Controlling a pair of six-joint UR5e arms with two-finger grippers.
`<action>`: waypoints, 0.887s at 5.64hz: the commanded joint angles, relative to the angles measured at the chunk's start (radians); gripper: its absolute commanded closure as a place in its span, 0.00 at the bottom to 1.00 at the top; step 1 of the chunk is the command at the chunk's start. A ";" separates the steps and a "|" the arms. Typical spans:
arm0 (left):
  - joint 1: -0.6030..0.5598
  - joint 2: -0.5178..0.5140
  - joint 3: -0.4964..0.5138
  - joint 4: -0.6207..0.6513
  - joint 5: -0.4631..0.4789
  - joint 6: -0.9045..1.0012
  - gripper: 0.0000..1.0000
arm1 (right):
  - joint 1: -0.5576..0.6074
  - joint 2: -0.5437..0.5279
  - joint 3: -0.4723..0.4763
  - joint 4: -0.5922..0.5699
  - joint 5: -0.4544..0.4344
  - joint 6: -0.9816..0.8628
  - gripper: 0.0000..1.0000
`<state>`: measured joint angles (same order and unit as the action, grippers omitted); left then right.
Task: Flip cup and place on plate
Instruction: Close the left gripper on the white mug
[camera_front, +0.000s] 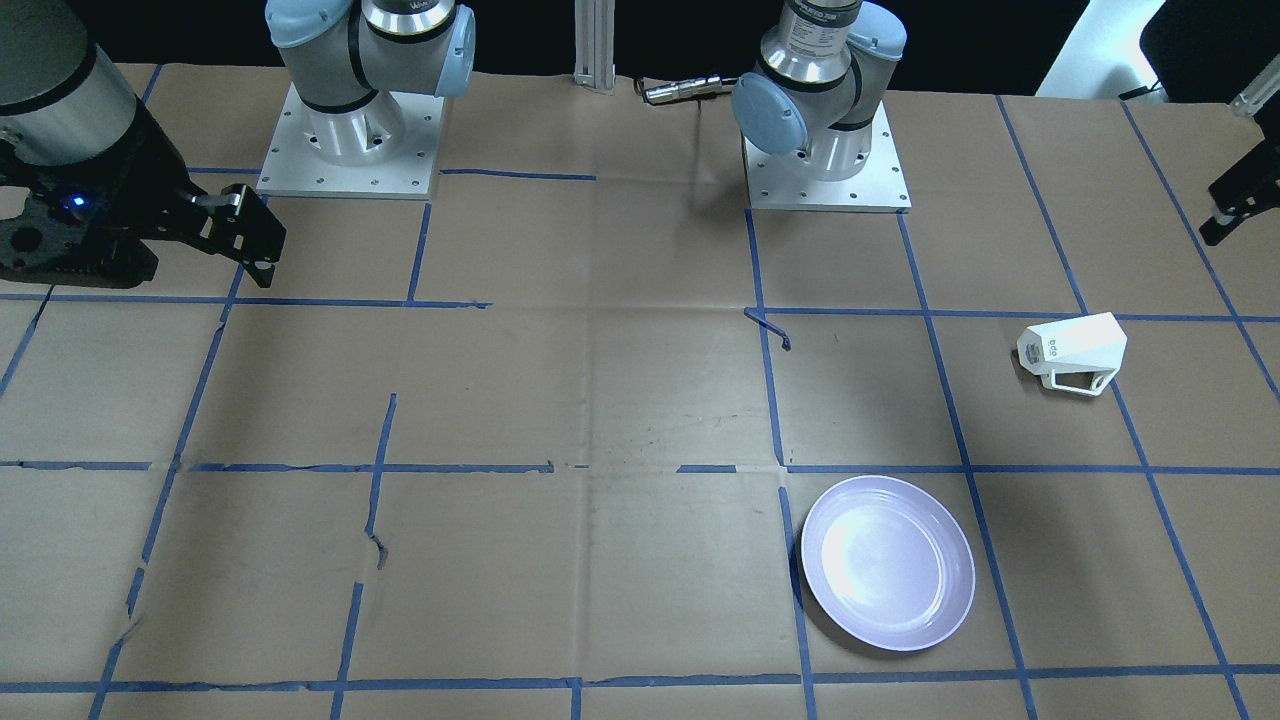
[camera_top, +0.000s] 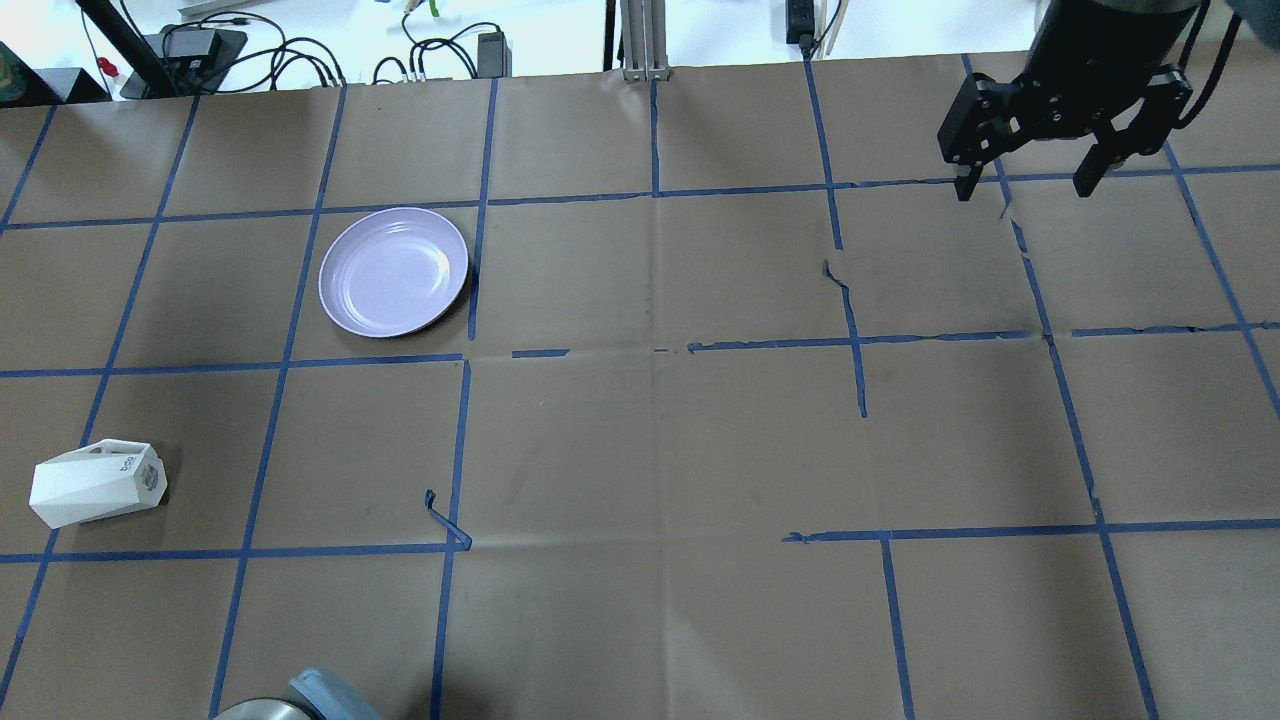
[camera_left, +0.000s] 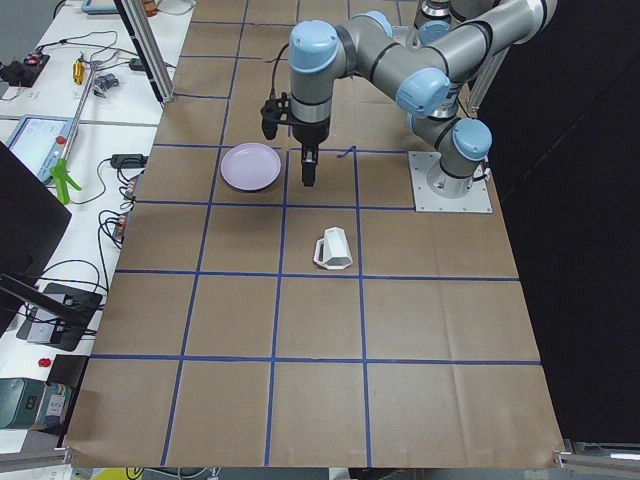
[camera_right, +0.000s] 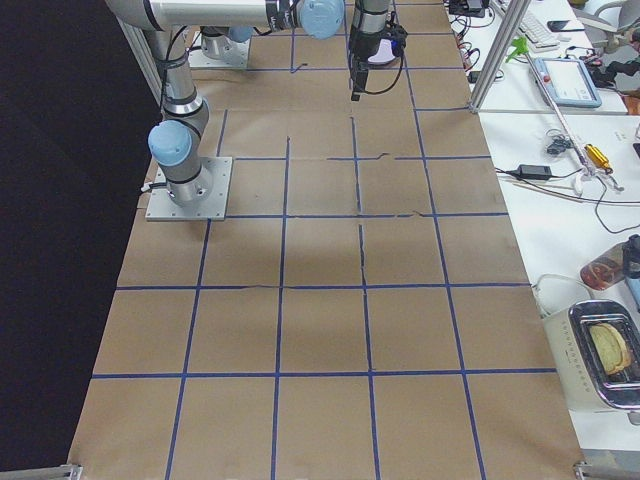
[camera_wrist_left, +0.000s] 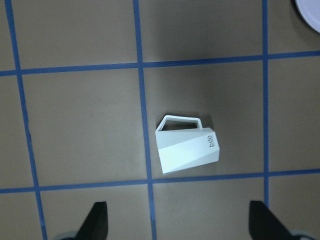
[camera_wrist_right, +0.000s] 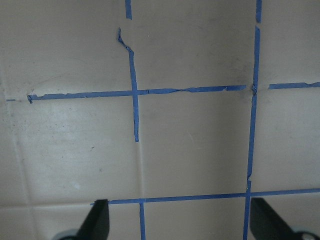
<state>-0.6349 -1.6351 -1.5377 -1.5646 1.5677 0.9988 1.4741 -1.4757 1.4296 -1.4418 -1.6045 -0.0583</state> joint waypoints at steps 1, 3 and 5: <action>0.113 -0.063 -0.004 -0.009 -0.049 0.087 0.01 | 0.000 0.000 0.000 0.001 0.000 0.000 0.00; 0.199 -0.209 0.002 -0.092 -0.249 0.139 0.01 | 0.000 0.000 0.000 0.001 0.000 0.000 0.00; 0.277 -0.401 0.028 -0.257 -0.424 0.202 0.01 | 0.000 0.000 0.000 0.000 0.000 0.000 0.00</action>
<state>-0.3930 -1.9502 -1.5180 -1.7470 1.2219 1.1667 1.4742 -1.4757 1.4296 -1.4416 -1.6045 -0.0583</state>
